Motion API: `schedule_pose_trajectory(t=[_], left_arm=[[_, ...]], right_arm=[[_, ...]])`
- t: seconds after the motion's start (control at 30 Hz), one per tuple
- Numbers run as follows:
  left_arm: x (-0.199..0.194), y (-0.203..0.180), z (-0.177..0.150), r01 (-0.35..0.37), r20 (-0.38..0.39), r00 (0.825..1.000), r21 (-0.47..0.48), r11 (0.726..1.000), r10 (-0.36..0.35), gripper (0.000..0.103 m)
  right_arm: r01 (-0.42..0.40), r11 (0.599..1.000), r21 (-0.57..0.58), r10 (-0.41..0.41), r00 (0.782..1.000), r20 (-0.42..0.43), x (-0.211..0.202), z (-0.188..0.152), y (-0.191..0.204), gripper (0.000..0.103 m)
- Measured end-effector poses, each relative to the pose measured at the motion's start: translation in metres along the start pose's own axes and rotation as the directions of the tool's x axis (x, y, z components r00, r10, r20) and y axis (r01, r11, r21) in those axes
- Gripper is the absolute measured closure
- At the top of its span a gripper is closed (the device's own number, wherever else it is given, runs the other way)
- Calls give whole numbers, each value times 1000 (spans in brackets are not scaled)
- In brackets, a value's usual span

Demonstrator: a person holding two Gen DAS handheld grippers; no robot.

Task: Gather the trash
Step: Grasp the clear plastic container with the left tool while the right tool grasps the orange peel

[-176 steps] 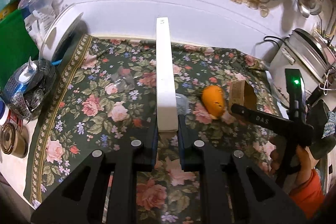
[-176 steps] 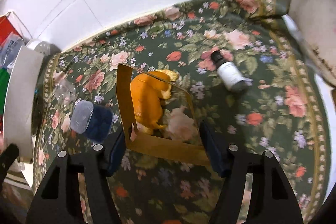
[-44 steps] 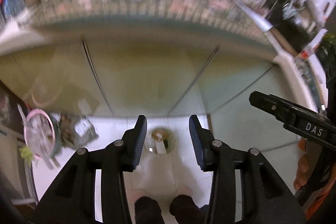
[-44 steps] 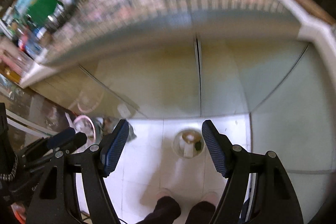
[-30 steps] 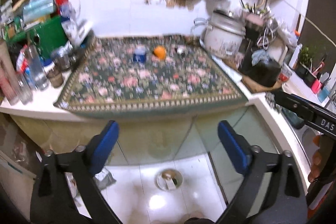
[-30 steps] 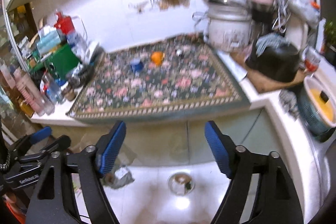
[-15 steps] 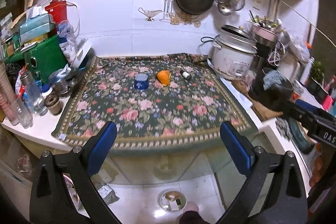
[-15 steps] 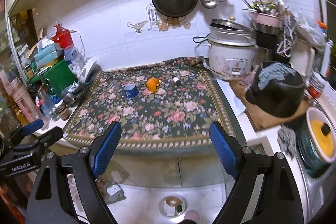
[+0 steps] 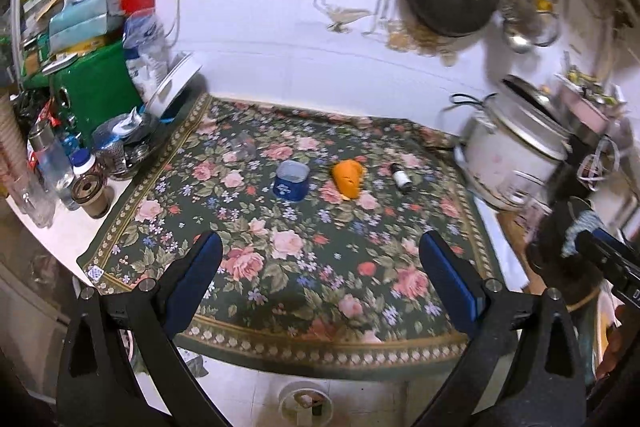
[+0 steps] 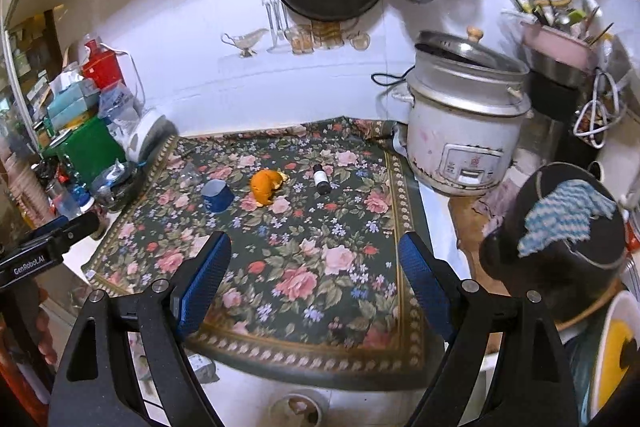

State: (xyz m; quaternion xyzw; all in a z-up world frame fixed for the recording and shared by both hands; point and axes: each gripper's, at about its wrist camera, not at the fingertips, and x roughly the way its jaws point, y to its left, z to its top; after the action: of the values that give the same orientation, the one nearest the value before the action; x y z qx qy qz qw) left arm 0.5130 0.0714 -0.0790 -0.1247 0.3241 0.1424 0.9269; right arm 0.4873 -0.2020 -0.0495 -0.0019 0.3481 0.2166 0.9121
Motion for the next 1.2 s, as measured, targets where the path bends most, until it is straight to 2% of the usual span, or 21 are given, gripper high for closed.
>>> schedule_pose_trajectory(t=[0.13, 0.27, 0.5, 0.7, 0.8, 1.0, 1.13, 1.2], left_arm=[[31, 10, 15, -18, -28, 999, -29, 999, 17, 4], [66, 20, 30, -18, -62, 998, -23, 1000, 17, 4], [143, 45, 61, 55, -149, 988, 27, 998, -50, 4], [217, 54, 80, 126, -241, 965, 84, 988, -103, 4], [254, 57, 82, 161, -288, 949, 83, 983, -131, 4], [323, 58, 73, 223, -392, 901, 52, 974, -185, 21], [349, 59, 64, 232, -417, 888, 35, 972, -197, 27], [356, 60, 61, 229, -422, 886, 35, 973, -194, 33]], right_arm=[[-31, 999, 13, 31, 999, -42, 32, 11, -3, 19], [-28, 1000, 8, 28, 996, -80, 66, 20, 6, 19], [15, 1000, 28, -12, 993, -116, 128, 40, 42, 19], [29, 998, 48, -21, 987, -157, 186, 58, 66, 19], [38, 997, 62, -26, 983, -181, 214, 60, 68, 19], [65, 996, 68, -47, 969, -242, 266, 55, 69, 19], [71, 995, 72, -50, 963, -265, 292, 53, 69, 21], [62, 995, 75, -39, 961, -274, 302, 52, 70, 27]])
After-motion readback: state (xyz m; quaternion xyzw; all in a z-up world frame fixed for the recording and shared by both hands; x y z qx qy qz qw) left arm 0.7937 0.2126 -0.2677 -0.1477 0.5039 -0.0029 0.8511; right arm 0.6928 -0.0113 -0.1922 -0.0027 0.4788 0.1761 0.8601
